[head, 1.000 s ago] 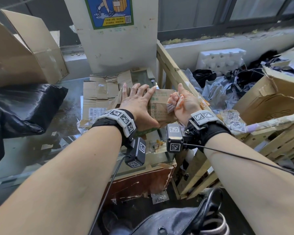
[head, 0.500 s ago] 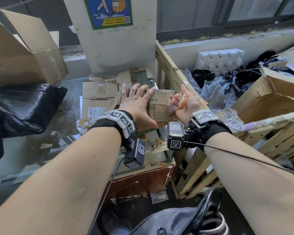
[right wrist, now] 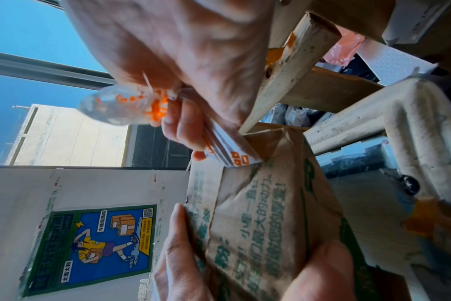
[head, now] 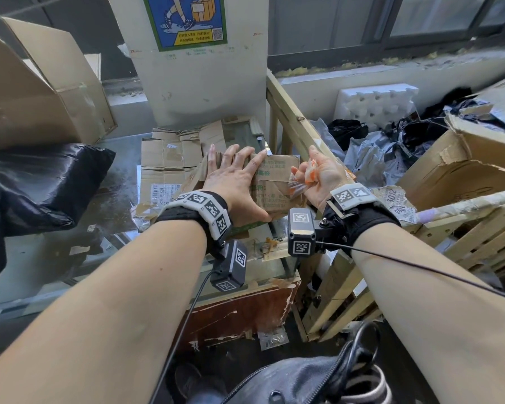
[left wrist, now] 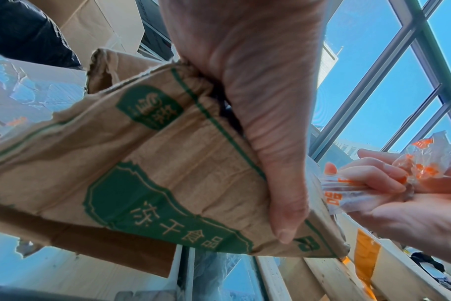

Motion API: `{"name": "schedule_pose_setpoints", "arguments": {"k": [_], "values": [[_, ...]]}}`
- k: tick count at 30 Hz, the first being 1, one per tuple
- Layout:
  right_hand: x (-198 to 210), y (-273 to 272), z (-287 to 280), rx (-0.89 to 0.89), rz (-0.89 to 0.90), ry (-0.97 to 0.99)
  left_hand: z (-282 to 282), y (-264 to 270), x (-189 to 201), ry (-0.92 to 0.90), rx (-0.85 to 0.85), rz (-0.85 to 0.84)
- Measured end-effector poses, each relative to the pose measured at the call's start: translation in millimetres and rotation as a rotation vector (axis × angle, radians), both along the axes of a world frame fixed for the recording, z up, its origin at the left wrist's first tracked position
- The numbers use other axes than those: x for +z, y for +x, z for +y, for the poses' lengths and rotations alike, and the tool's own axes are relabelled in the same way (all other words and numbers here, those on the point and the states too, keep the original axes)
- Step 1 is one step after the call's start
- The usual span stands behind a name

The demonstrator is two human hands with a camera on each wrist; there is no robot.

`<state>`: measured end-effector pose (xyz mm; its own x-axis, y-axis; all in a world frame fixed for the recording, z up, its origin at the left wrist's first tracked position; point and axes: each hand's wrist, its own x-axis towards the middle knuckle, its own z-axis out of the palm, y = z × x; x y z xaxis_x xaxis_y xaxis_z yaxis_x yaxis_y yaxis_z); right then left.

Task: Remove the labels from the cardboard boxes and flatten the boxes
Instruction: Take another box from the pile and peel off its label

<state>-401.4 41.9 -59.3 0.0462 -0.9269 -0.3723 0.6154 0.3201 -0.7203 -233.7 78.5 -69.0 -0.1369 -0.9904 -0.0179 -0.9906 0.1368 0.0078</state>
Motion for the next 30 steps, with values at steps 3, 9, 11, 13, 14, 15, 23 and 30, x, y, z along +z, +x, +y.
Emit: {"name": "schedule_pose_setpoints", "arguments": {"k": [3, 9, 11, 13, 14, 15, 23, 30], "values": [[2.8, -0.8, 0.8, 0.022, 0.081, 0.018, -0.1, 0.4, -0.1, 0.005, -0.004, 0.0], [5.9, -4.4, -0.3, 0.054, 0.163, 0.023, 1.7, 0.2, -1.0, -0.003, -0.004, -0.012], [7.3, -5.4, -0.8, 0.083, 0.182, 0.032, 1.7, 0.3, -2.0, -0.003, -0.007, -0.015], [9.8, -6.1, -0.2, 0.1, 0.196, 0.036, 1.8, 0.2, -2.1, 0.002, -0.009, -0.017], [11.5, -6.4, 0.7, 0.108, 0.206, 0.034, 2.1, 0.1, -1.7, 0.003, -0.009, -0.018], [13.2, -6.9, 1.8, 0.12, 0.22, 0.033, 2.5, -0.1, -1.4, 0.003, -0.009, -0.021], [16.6, -7.9, 0.7, 0.157, 0.352, 0.0, 4.2, -1.9, -2.1, -0.006, -0.009, -0.036], [21.2, -10.9, -1.4, 0.225, 0.456, 0.005, 4.8, -1.0, -2.1, 0.001, -0.017, -0.031]]}}
